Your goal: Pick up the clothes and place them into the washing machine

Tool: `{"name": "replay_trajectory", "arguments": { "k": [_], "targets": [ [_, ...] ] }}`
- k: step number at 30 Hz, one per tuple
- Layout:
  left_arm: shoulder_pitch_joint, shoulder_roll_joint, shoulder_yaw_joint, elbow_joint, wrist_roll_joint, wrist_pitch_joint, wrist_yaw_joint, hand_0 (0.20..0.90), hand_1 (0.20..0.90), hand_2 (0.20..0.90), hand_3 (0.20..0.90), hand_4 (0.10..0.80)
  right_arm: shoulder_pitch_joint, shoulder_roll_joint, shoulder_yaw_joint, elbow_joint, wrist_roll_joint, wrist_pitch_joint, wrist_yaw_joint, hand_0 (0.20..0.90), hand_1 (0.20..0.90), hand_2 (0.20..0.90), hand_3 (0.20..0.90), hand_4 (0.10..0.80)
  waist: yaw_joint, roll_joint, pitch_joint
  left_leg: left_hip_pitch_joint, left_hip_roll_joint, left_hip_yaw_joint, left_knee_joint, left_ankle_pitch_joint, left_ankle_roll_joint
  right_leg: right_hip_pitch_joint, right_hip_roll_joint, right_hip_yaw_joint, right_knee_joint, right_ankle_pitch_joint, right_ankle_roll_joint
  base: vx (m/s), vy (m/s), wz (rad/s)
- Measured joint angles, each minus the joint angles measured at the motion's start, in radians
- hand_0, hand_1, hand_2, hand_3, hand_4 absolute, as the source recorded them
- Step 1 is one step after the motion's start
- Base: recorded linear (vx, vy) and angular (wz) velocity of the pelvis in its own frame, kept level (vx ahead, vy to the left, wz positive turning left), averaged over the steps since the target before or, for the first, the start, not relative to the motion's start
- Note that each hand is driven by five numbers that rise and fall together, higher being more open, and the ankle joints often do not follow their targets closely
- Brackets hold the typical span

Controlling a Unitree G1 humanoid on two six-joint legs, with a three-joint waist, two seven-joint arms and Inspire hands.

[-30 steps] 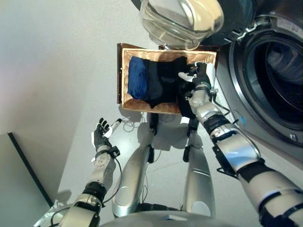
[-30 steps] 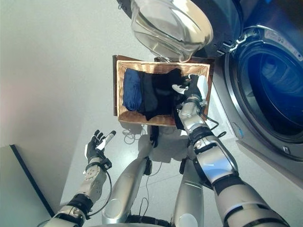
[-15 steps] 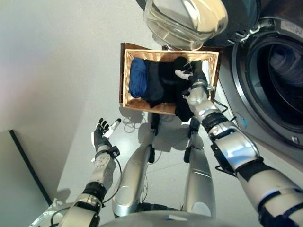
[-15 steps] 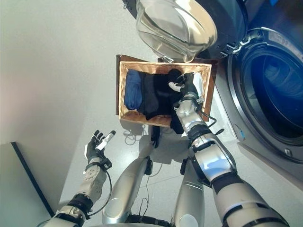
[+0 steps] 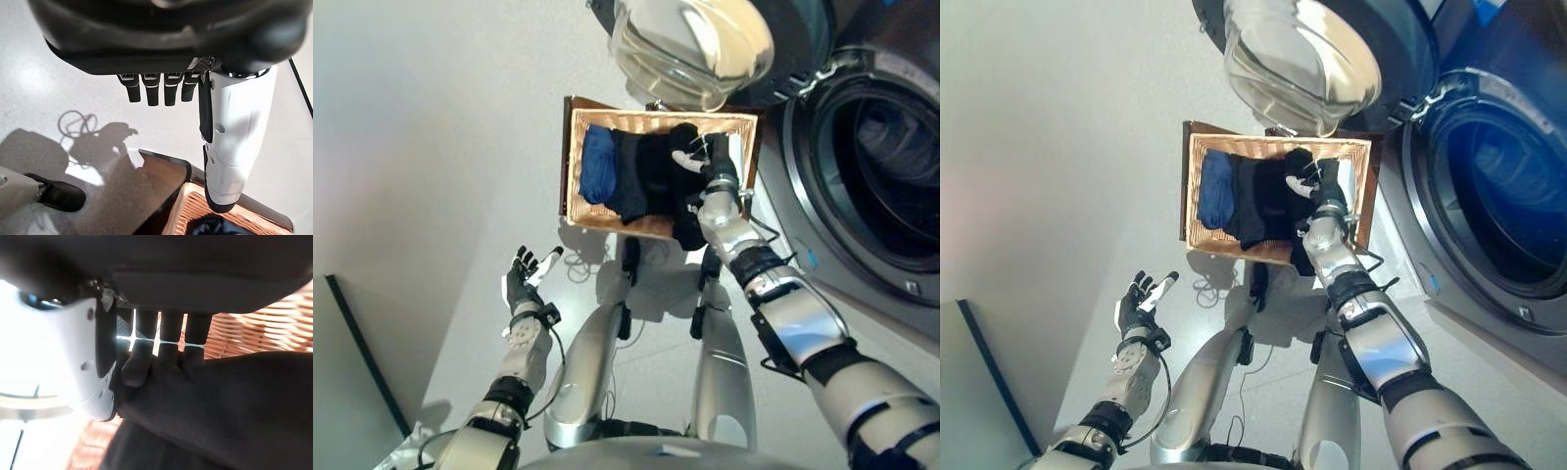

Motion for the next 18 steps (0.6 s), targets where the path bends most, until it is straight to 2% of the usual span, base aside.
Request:
{"name": "replay_trajectory", "arguments": {
  "k": [6, 12, 18],
  "targets": [
    [0.0, 0.0, 0.007, 0.014, 0.0, 0.001, 0.0, 0.9, 0.9, 0.9, 0.9, 0.8, 0.048, -0.007, -0.029, -0.116, 0.072, -0.044, 0.001, 0.2, 0.2, 0.2, 0.2, 0.3, -0.01, -0.011, 0.0, 0.002, 0.002, 0.006, 0.008, 0.001, 0.0, 0.002, 0.002, 0.005, 0.0, -0.004, 0.004, 0.021, -0.007, -0.02],
    [0.0, 0.0, 0.029, 0.023, -0.001, 0.004, -0.001, 0.9, 0.9, 0.9, 0.9, 0.8, 0.086, 0.0, -0.035, -0.173, 0.159, -0.065, 0.003, 0.2, 0.2, 0.2, 0.2, 0.3, -0.026, -0.047, 0.001, 0.02, 0.001, 0.009, 0.005, -0.002, 0.004, 0.02, 0.003, 0.011, -0.005, 0.001, 0.002, 0.002, -0.001, -0.01],
    [0.0, -0.001, 0.038, 0.032, -0.003, 0.004, -0.001, 0.9, 0.9, 0.9, 0.9, 0.8, 0.122, -0.003, -0.041, -0.234, 0.234, -0.1, 0.005, 0.2, 0.2, 0.2, 0.2, 0.3, -0.028, -0.051, 0.001, 0.041, 0.002, 0.013, 0.003, -0.008, 0.009, 0.044, 0.004, 0.012, -0.016, 0.004, 0.005, 0.014, -0.002, -0.02]
  ]
}}
